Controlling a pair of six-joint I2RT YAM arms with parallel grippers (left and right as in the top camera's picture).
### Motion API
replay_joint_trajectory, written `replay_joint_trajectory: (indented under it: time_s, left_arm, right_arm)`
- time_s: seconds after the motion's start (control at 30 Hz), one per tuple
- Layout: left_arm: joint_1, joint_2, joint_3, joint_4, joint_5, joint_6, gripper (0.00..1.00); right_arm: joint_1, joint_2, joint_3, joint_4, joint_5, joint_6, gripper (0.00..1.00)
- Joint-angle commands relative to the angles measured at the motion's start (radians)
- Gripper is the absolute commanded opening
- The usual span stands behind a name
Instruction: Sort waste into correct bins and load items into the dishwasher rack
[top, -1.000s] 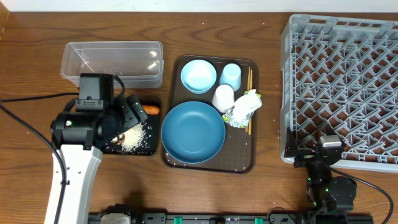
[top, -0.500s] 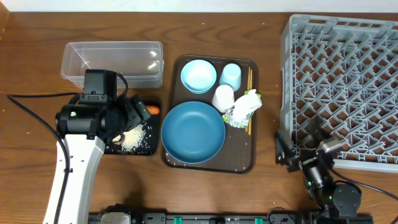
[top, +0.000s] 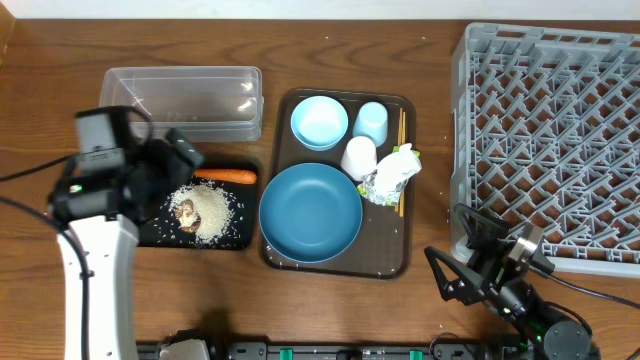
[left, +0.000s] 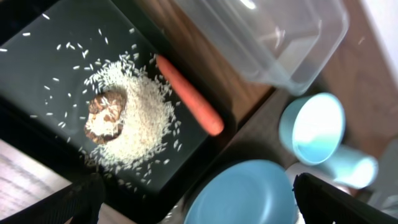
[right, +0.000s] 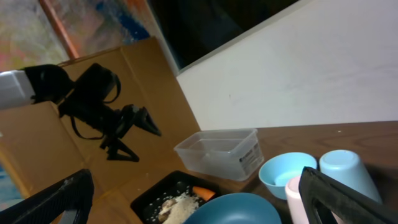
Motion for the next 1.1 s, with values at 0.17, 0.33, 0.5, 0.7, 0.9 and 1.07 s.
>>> replay_joint_trajectory:
  time_s: [0.17, 0.33, 0.5, 0.7, 0.9, 1.07]
  left_arm:
    - [0.207, 0.05, 0.01, -0.034, 0.148, 0.055, 0.98]
    - [0.233, 0.051, 0.01, -0.058, 0.147, 0.055, 0.98]
    - [0.233, 0.051, 0.01, -0.057, 0.147, 0.055, 0.98]
    - [0.233, 0.051, 0.01, -0.057, 0.147, 0.055, 0.98]
    - [0.233, 0.051, 0.01, -0.057, 0.147, 0.055, 0.98]
    - [0.233, 0.051, 0.01, -0.057, 0.147, 0.055, 0.98]
  right_arm:
    - [-0.006, 0.22, 0.281, -0.156, -0.06, -0.161, 0.99]
    - [-0.005, 0.459, 0.528, -0.402, -0.062, -0.354, 0.99]
    - [0.097, 0.714, 0.779, -0.649, -0.024, -0.56, 0.99]
    - [0.47, 0.953, 0.977, -0.835, 0.286, -0.707, 0.99]
    - [0.818, 1.221, 1.06, -0.874, 0.604, -0.707, 0.99]
    - [0.922, 1.4, 1.071, -0.789, 0.643, -0.707, 0.99]
